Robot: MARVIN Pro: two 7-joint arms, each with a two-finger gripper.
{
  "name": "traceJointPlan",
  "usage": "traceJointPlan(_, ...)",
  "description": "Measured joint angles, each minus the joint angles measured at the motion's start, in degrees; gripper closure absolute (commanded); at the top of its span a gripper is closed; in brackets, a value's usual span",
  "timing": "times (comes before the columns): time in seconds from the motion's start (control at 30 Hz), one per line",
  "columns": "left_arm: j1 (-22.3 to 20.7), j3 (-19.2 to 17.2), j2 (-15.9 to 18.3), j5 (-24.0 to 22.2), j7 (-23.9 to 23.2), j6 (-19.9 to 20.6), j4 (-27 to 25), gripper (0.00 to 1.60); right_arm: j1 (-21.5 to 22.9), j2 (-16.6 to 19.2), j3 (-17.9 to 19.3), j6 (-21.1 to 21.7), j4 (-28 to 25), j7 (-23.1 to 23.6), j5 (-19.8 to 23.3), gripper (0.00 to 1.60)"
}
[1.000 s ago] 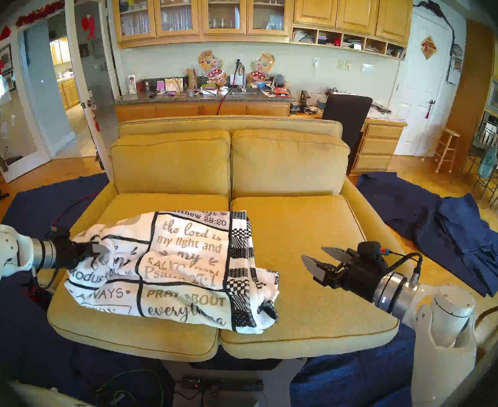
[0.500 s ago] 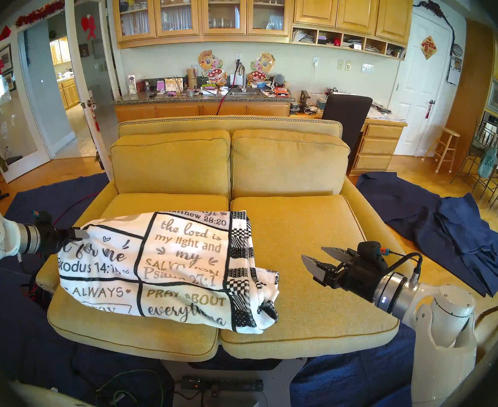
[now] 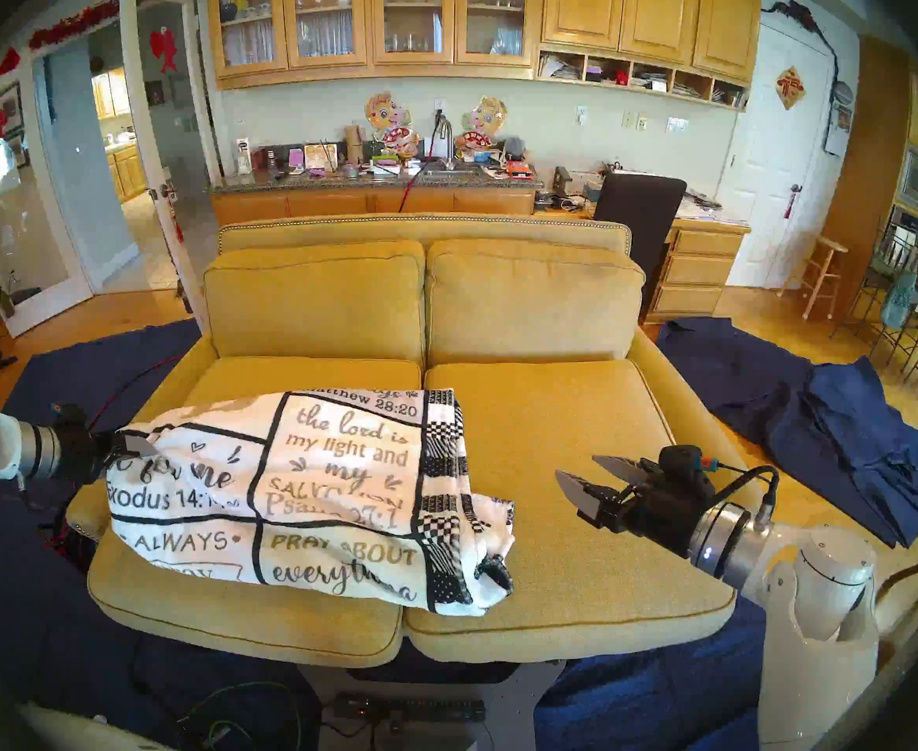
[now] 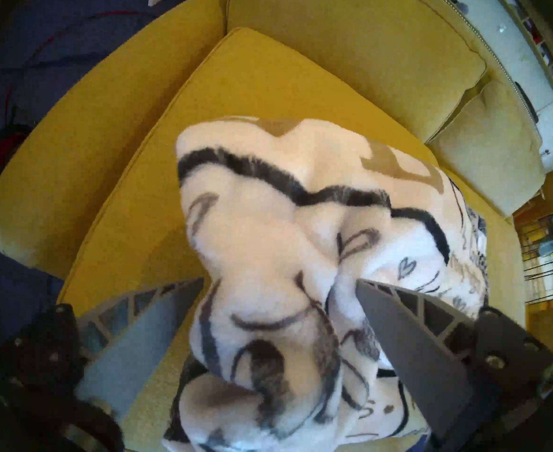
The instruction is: Fold the blanket in half twice
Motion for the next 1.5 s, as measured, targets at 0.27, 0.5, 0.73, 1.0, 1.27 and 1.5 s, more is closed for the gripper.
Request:
traceJointPlan(0.27, -0.68, -1.0, 0.37, -1.15, -1.79, 1.96, 2.86, 0.0, 0.0, 0.0, 0.0, 0.0, 0.0, 0.0, 0.0, 0.0)
traceJointPlan(0.5, -1.6, 0.13, 1.18, -1.35, -3.41, 2.53, 5.7, 0.0, 0.0, 0.0, 0.0, 0.0, 0.0, 0.01, 0.0, 0.0)
traceJointPlan(0.73, -2.94, 5.5, 2.25, -1.1, -5.41, 1.4, 8.38, 0.0, 0.0, 0.0, 0.01, 0.0, -0.01, 0.01, 0.0, 0.0)
traceJointPlan(1.0, -6.03, 13.79, 2.61, 0.81, -9.55, -1.57, 10.43, 0.0, 0.0, 0.0, 0.01, -0.01, -0.02, 0.02, 0.0, 0.0)
traceJointPlan(1.27, -9.56, 21.31, 1.88, 3.61, -12.45, -5.2, 10.21, 0.0, 0.0, 0.0, 0.01, -0.01, -0.02, 0.02, 0.0, 0.0)
traceJointPlan(1.5, -13.2, 26.17, 1.09, 5.41, -13.22, -7.36, 10.2, 0.0, 0.0, 0.0, 0.01, -0.01, -0.01, 0.03, 0.0, 0.0)
